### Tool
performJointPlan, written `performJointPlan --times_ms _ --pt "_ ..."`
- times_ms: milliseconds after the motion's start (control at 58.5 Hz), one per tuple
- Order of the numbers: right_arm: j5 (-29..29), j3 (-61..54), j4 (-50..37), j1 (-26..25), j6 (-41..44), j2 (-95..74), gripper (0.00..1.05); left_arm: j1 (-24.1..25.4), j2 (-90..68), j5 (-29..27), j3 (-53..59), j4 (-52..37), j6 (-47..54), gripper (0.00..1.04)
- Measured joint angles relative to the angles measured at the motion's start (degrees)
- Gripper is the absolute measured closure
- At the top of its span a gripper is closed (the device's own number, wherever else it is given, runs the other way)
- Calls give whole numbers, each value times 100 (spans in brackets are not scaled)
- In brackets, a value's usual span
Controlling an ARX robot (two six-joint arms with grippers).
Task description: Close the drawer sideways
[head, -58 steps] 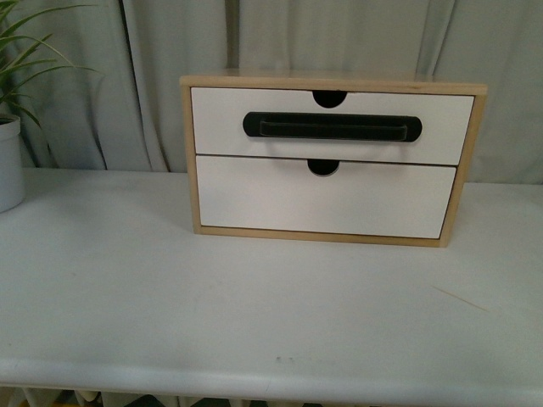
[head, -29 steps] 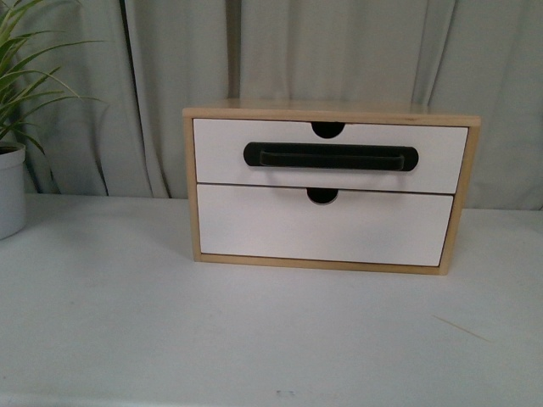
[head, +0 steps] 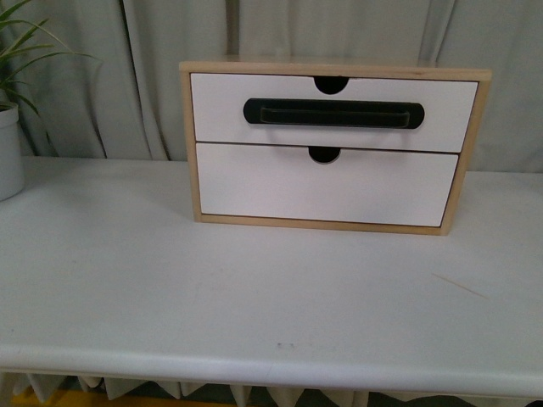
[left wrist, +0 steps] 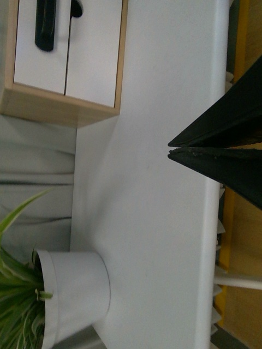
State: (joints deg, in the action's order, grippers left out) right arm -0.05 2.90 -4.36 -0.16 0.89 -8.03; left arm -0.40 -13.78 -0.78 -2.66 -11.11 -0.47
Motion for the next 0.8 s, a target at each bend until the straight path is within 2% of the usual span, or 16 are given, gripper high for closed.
performJointPlan --times_ms 51,171,256,291,615,650,803 --pt "-15 -76 431 0 -7 468 103 17 92 52 33 48 2 101" --pt "-4 -256 442 0 -13 772 103 24 339 70 221 92 4 101" --pt "-15 -256 444 0 -15 780 103 24 1056 74 221 960 2 101" --pt "-11 -256 444 0 -15 780 103 24 1226 70 221 1051 4 101" --pt "-15 -256 444 0 -13 780 103 26 1353 74 221 1104 2 101" --pt "-15 -256 444 0 -11 780 103 24 1353 74 221 1104 2 95" --pt "-13 -256 444 0 -13 780 78 24 1353 74 221 1104 4 68"
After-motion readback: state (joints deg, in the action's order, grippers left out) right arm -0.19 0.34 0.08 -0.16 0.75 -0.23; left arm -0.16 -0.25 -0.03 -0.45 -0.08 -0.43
